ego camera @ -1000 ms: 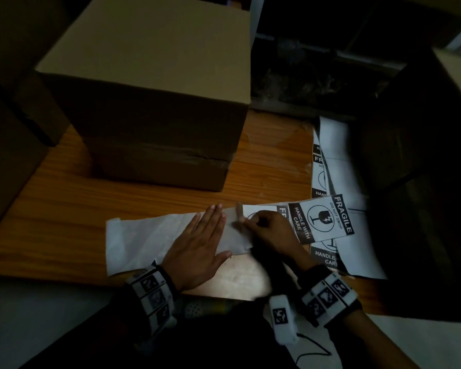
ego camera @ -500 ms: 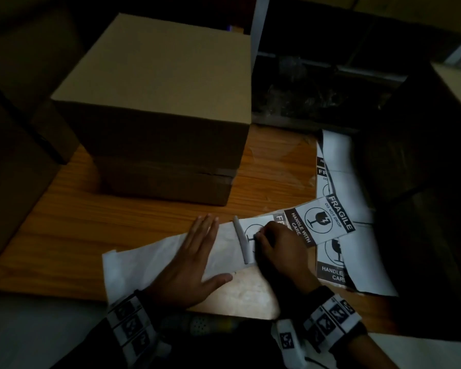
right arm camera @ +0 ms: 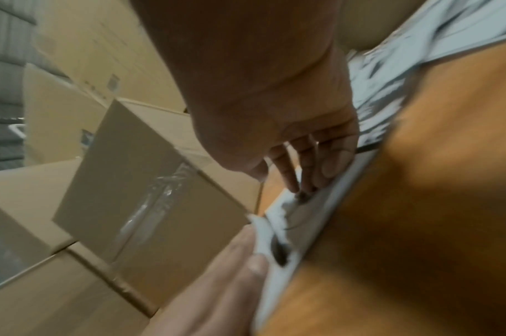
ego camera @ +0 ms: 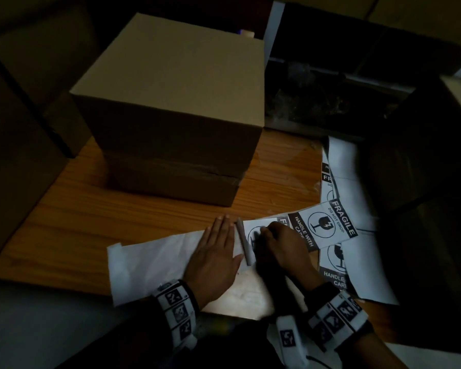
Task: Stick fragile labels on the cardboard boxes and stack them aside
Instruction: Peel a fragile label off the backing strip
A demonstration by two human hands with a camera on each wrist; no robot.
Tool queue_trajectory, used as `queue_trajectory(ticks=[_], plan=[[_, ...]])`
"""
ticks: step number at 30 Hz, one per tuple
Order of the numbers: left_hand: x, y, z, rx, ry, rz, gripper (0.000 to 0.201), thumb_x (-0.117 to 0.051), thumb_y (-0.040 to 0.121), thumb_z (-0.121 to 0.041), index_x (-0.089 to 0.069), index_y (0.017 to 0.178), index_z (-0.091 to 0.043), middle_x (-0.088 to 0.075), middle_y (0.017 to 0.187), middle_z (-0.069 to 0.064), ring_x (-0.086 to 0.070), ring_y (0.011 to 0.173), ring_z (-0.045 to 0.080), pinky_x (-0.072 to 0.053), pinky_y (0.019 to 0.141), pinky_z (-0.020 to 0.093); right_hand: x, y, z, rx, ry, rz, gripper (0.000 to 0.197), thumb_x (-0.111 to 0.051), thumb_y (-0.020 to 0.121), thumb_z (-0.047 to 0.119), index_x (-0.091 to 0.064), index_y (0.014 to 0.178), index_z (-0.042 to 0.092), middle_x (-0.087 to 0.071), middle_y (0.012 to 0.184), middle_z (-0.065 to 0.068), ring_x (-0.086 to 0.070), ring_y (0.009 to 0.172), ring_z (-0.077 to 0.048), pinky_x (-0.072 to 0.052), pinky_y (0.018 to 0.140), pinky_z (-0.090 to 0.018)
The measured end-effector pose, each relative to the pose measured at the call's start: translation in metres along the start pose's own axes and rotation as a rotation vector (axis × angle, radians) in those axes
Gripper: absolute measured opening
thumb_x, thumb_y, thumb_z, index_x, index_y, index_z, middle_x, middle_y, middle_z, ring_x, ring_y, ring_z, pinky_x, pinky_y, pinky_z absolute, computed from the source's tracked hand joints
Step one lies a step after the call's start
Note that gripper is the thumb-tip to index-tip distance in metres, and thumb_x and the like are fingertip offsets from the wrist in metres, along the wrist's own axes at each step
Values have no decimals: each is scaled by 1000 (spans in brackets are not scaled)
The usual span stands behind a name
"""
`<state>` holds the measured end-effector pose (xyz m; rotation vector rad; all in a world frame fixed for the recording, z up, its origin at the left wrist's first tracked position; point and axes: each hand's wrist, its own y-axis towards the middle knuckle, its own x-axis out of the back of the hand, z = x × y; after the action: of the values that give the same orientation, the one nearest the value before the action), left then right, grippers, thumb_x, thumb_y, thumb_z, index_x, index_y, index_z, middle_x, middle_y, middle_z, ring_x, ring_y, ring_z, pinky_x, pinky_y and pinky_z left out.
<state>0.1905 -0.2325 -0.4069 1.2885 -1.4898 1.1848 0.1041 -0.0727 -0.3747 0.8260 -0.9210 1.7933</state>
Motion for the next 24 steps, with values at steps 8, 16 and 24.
queue_trajectory(ticks=[8,16,24], plan=[[-13,-4,6,-123,30,-104,69,-37,88,-32,-31,148,2,-31,153,24,-29,144,36,-13,116,45,-32,-1,56,17,-210,-124,51,-31,99,57,-59,88,15,-69,85,-9,-66,78,-27,-37,61,-30],[-19,-2,9,-55,33,-82,72,-22,98,-46,-24,150,4,-16,159,22,-17,148,32,-11,117,42,-31,0,37,61,-333,-87,28,-39,101,36,-57,109,15,-71,88,-11,-69,81,-31,-35,61,-30],[-17,-2,8,-61,28,-106,72,-23,98,-46,-21,151,3,-13,160,20,-15,149,30,-10,118,42,-28,4,26,32,-278,-98,33,-34,103,40,-56,104,15,-70,84,-14,-68,78,-34,-43,65,-35]])
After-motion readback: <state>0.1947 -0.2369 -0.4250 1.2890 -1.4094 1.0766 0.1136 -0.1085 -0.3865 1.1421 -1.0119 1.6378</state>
